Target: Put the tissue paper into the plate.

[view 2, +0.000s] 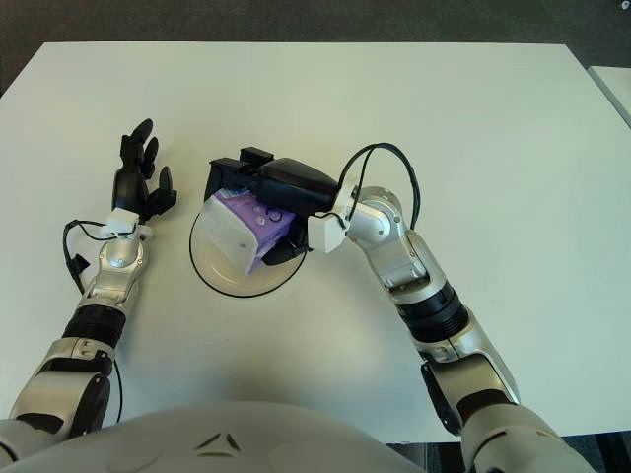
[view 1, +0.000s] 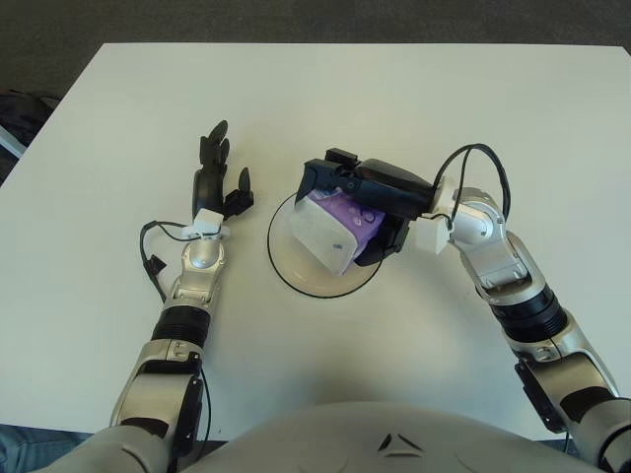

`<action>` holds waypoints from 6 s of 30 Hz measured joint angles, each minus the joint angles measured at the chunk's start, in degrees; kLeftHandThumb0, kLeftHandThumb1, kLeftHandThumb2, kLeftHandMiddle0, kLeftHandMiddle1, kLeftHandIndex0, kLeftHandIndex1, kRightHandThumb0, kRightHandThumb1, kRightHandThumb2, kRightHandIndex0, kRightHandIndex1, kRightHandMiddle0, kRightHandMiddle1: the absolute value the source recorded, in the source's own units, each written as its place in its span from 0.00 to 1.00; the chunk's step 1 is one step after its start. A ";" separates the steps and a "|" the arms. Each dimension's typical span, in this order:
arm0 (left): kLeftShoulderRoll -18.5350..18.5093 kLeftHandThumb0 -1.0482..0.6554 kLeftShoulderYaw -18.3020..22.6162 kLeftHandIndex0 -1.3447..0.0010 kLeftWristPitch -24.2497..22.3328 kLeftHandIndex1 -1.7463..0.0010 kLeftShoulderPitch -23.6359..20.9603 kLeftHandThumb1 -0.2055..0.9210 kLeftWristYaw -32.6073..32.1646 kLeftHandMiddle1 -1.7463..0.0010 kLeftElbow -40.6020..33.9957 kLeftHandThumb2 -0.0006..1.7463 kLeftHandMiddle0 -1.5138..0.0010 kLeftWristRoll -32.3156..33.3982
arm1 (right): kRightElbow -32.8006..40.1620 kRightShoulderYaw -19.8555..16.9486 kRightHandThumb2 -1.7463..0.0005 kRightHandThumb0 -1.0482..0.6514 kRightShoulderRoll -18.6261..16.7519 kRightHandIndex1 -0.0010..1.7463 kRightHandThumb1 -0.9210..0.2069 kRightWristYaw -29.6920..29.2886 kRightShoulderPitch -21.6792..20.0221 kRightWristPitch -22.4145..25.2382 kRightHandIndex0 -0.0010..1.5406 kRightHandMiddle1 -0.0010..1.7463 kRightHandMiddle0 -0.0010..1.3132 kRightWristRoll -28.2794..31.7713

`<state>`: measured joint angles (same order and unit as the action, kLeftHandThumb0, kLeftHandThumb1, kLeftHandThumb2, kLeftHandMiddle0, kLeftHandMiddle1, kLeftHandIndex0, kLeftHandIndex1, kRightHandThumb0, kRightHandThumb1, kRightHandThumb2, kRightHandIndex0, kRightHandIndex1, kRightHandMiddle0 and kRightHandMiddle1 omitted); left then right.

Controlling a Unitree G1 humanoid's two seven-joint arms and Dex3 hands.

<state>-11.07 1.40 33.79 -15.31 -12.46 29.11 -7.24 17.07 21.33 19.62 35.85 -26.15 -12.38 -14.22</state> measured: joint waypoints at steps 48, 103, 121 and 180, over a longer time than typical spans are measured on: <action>7.12 0.21 0.40 1.00 -5.74 0.67 5.36 1.00 -1.75 1.00 -8.65 0.46 0.80 2.27 | -0.84 1.12 0.75 0.15 -1.06 0.61 0.00 -8.78 1.80 -10.28 0.00 0.88 0.00 -11.45; 7.23 0.21 0.42 1.00 -5.76 0.67 5.41 1.00 -1.73 1.00 -8.90 0.46 0.80 2.52 | -0.21 1.24 0.75 0.15 -1.83 0.61 0.00 -8.78 2.20 -10.01 0.00 0.88 0.00 -12.01; 7.24 0.21 0.42 1.00 -5.76 0.67 5.43 1.00 -1.73 1.00 -8.97 0.46 0.80 2.53 | -0.11 1.56 0.75 0.15 -1.96 0.61 0.00 -8.78 2.20 -9.93 0.00 0.88 0.00 -12.02; 4.14 0.20 -3.20 1.00 -1.54 0.75 4.38 1.00 -0.67 0.99 -7.70 0.61 0.86 -1.65 | -34.87 1.69 0.95 0.00 -1.08 0.00 0.00 9.57 -13.25 -28.21 0.00 0.00 0.00 12.46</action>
<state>-6.93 -1.80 32.25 -10.93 -13.13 21.41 -8.88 -17.80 23.02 18.53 45.42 -39.40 -40.59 -1.76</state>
